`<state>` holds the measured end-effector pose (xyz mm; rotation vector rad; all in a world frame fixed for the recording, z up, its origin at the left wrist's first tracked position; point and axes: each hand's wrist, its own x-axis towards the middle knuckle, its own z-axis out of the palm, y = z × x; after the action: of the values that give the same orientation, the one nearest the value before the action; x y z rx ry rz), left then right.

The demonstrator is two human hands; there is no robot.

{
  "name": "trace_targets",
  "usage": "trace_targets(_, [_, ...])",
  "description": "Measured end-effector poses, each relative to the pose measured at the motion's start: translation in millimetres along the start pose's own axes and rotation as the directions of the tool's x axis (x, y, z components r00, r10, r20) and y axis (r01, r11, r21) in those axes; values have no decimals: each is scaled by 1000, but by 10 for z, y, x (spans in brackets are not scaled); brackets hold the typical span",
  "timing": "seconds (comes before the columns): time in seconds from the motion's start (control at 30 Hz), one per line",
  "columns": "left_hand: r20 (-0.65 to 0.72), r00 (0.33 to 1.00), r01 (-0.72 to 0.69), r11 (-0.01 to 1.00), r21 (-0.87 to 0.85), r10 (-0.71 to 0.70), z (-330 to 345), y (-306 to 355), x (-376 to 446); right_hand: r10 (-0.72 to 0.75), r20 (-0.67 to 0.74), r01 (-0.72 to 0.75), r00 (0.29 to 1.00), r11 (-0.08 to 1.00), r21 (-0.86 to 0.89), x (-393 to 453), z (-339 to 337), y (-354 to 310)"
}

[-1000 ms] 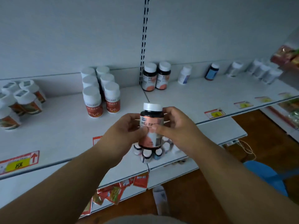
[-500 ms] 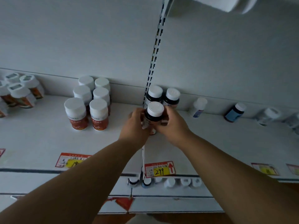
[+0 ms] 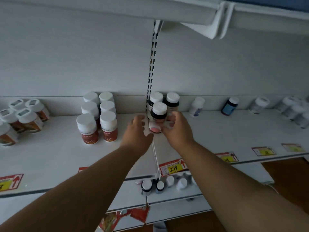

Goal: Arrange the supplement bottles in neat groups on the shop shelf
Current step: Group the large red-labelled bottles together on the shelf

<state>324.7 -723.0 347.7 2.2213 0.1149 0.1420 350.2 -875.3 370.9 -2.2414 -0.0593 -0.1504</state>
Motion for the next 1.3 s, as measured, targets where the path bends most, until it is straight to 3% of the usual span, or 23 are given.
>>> trace_targets(0.1, [111, 984, -144, 989, 24, 141, -245, -45, -420, 82, -71, -86, 994, 995, -50, -404, 61, -93])
trace_targets(0.2, [179, 950, -263, 965, 14, 257, -485, -120, -893, 73, -130, -75, 989, 997, -6, -984, 156, -221])
trace_targets(0.43, [387, 883, -299, 954, 32, 264, -614, -546, -1809, 60, -95, -59, 994, 998, 18, -2034, 396, -102])
trace_targets(0.63, [432, 902, -77, 990, 116, 20, -120, -1192, -1946, 176, 22, -177, 984, 984, 20, -2354, 881, 547])
trace_targets(0.83, [451, 878, 99, 982, 163, -163, 597, -1977, -1808, 275, 185, -278, 944, 961, -10, -2284, 1524, 1282])
trace_targets(1.0, [426, 851, 258, 951, 171, -308, 1145, -2729, -1419, 305, 205, -304, 930, 952, -40, -2014, 2326, 1866])
trace_targets(1.3, [333, 895, 299, 953, 44, -296, 1924, -3542, -434, 411, 90, -415, 907, 910, 25, -1939, 3323, 2598])
